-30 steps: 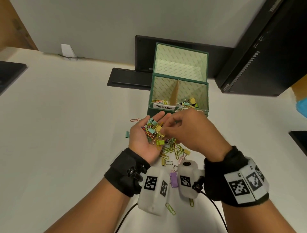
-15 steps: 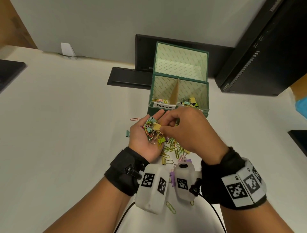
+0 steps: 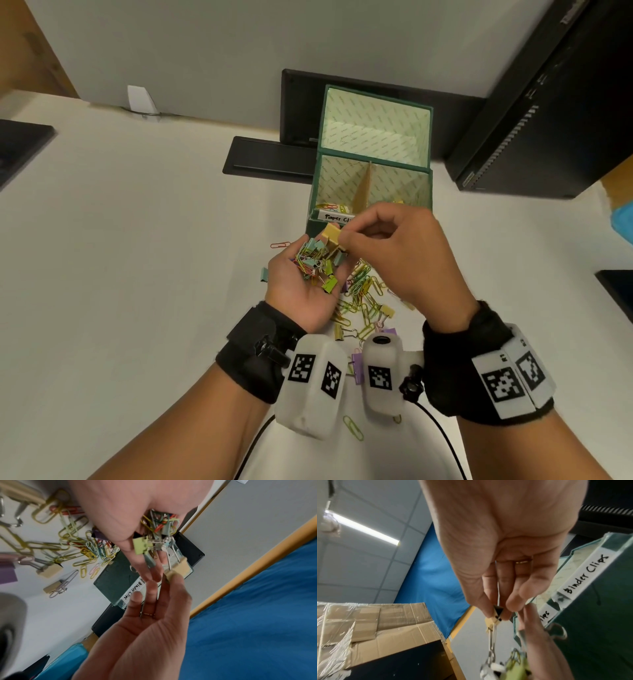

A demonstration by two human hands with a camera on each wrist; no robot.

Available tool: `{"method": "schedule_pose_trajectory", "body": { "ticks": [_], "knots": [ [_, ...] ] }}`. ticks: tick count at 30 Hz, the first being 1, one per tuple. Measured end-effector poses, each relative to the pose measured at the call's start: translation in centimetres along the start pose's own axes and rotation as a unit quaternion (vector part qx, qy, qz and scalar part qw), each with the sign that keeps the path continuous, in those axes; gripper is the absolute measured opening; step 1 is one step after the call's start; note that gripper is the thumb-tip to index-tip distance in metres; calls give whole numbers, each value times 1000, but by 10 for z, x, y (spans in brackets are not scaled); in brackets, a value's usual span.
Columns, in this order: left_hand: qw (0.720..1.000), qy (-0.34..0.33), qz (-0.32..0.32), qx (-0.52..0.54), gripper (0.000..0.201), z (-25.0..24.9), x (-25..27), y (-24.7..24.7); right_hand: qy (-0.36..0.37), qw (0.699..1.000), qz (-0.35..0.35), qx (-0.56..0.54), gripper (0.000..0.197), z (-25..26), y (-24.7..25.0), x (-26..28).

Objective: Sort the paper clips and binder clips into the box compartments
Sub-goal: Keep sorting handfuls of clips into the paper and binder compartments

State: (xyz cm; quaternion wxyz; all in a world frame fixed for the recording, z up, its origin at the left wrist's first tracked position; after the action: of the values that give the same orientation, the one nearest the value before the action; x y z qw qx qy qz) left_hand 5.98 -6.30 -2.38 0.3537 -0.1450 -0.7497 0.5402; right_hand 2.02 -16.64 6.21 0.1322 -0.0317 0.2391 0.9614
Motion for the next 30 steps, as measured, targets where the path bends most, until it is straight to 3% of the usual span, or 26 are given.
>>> {"method": "schedule_pose_trajectory", "body": {
  "ticks": [2,5,9,13,17,20,24,30],
  "knots": [
    [1000,0,-2,11,42,0,1,-1,12,999,-36,-14,2,1,10,-3],
    [999,10,4,30,44,0,2,-1,44,988,-146,-17,1,3,34,-14],
    [999,18,11,39,44,1,2,-1,41,964,-255,62,6,-12,63,-38],
    [999,22,16,33,45,1,2,-1,-54,960,-180,206,13,-41,67,-48],
    [999,20,10,26,46,1,0,0,16,972,-140,190,12,-23,53,-35],
    [1000,14,2,0,42,2,-1,1,44,986,-14,160,10,-8,35,-25],
    [999,9,7,-37,40,2,0,3,64,973,99,200,18,-4,12,-19],
    [998,16,1,-57,34,6,1,3,49,952,117,279,28,-13,-10,-17]
  ]
}}
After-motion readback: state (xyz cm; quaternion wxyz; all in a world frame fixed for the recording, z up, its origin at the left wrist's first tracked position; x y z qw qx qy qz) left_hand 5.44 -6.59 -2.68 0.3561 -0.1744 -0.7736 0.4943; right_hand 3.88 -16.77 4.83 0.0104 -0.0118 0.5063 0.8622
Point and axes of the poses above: each hand's wrist, its own x-axis away from the middle knuckle, its own y-axis out of the back of the hand, z = x × y, the point moved 3 cm from there along -x, towards the middle knuckle, and after that the axes turned 3 degrees about -x, right-handed, at the moved point
